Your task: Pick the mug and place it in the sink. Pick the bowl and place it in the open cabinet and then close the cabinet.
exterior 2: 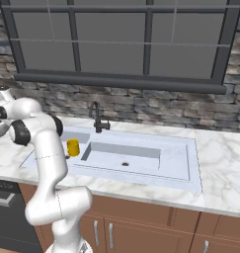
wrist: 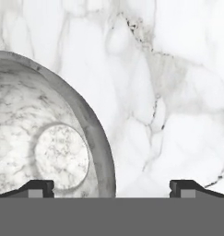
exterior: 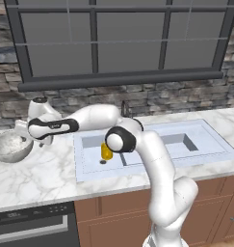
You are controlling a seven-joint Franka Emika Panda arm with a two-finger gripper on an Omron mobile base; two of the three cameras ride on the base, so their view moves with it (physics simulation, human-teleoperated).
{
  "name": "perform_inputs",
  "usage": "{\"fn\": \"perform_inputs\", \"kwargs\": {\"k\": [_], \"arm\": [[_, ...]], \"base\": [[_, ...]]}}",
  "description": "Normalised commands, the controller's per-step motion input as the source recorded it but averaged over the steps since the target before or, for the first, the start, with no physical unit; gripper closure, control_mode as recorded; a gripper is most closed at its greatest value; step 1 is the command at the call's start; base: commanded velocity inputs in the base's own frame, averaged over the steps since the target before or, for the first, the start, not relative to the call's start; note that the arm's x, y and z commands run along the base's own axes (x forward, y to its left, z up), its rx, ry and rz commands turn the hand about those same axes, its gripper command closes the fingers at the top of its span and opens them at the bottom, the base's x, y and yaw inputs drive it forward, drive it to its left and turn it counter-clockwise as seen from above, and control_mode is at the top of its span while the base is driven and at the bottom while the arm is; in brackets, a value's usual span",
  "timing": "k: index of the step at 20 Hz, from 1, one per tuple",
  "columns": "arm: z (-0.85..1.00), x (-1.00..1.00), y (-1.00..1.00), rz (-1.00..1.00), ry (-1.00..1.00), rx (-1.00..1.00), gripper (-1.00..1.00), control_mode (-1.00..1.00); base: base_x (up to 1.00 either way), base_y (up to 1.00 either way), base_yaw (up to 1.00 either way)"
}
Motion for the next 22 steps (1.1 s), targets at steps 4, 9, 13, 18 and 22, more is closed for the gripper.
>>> {"fn": "perform_inputs", "kwargs": {"k": [4,9,13,18,22], "arm": [[-0.10,0.16,0.15,0.00,0.00,0.00,-1.00,-1.00],[-0.28,0.00,0.01,0.00,0.00,0.03,-1.00,-1.00],[-0.32,0.00,0.00,0.00,0.00,0.03,-1.00,-1.00],[-0.13,0.00,0.01,0.00,0.00,0.01,1.00,-1.00],[0.00,0.00,0.00,0.00,0.00,0.00,1.00,-1.00]], "base": [[0.00,0.00,0.00],[0.00,0.00,0.00],[0.00,0.00,0.00],[0.00,0.00,0.00],[0.00,0.00,0.00]]}}
